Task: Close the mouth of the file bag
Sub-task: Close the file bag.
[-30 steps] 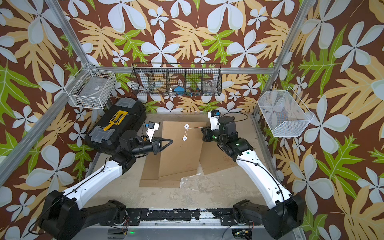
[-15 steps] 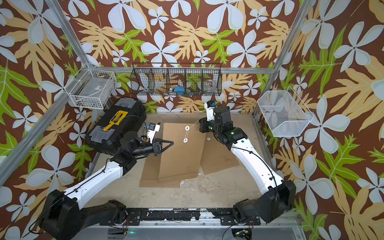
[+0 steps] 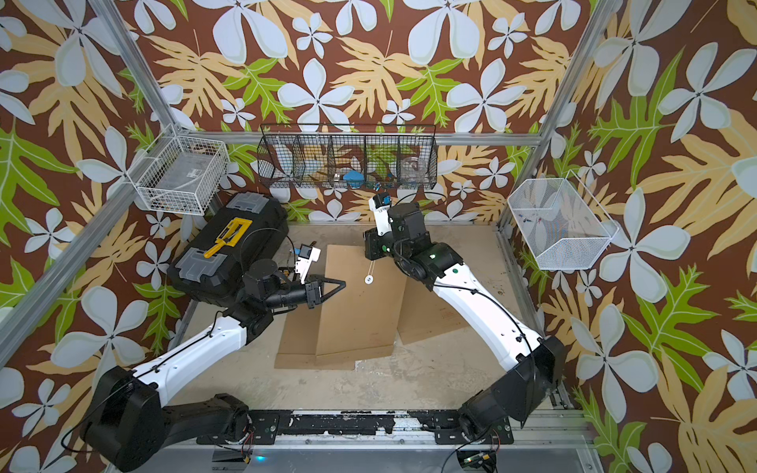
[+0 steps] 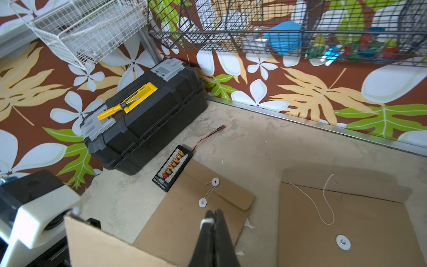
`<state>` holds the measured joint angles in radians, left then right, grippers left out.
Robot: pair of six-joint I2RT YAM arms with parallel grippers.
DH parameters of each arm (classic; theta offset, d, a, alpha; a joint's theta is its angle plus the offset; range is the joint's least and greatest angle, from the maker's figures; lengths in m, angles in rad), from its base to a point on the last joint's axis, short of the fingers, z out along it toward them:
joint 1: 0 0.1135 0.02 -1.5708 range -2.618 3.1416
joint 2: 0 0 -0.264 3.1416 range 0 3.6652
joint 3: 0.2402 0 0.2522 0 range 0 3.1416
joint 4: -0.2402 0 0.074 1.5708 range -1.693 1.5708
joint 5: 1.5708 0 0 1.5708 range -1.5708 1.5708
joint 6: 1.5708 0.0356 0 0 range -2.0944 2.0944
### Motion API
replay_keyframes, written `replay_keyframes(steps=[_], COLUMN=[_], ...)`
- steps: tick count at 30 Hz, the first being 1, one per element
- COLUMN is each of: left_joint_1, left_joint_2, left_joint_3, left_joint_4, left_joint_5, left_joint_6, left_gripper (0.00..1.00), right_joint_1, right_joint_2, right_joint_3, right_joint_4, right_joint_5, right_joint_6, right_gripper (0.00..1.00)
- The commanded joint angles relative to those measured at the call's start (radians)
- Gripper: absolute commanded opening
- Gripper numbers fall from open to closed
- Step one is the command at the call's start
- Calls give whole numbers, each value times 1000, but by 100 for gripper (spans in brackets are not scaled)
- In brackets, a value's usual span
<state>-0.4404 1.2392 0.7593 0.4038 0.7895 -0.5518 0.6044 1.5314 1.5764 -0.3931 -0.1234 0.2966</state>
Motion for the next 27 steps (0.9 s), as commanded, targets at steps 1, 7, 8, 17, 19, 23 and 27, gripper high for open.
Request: replay_keyframes(steps=[1, 7, 8, 17, 19, 23, 27], left_joint_1=[-1, -1, -2, -1, -2, -2, -1], left_joint_2=[1, 1, 1, -4, -1, -7, -13], left_joint_3=[7, 15, 18, 38, 41, 55, 64], left_joint_4=[34, 32, 32, 7, 7, -8, -34], left_joint_5=[0, -23, -28, -45, -46, -52, -59], left_joint_6=[-7, -4, -3, 15, 14, 23, 36], left_gripper=[0, 0, 0, 0, 0, 0, 0], right_joint_1=[31, 107, 117, 142, 142, 137, 98], right_joint_2=[6, -19, -28, -132, -148, -189, -248], right_joint_3=[15, 0, -10, -156, -179, -238, -310], right_joint_4=[-10, -46, -53, -36, -27, -6, 33], right_joint_5=[56, 154, 172, 146, 114, 80, 23], right_joint_6=[-25, -56, -59, -20, -4, 16, 33], right_gripper=[0, 0, 0, 0, 0, 0, 0])
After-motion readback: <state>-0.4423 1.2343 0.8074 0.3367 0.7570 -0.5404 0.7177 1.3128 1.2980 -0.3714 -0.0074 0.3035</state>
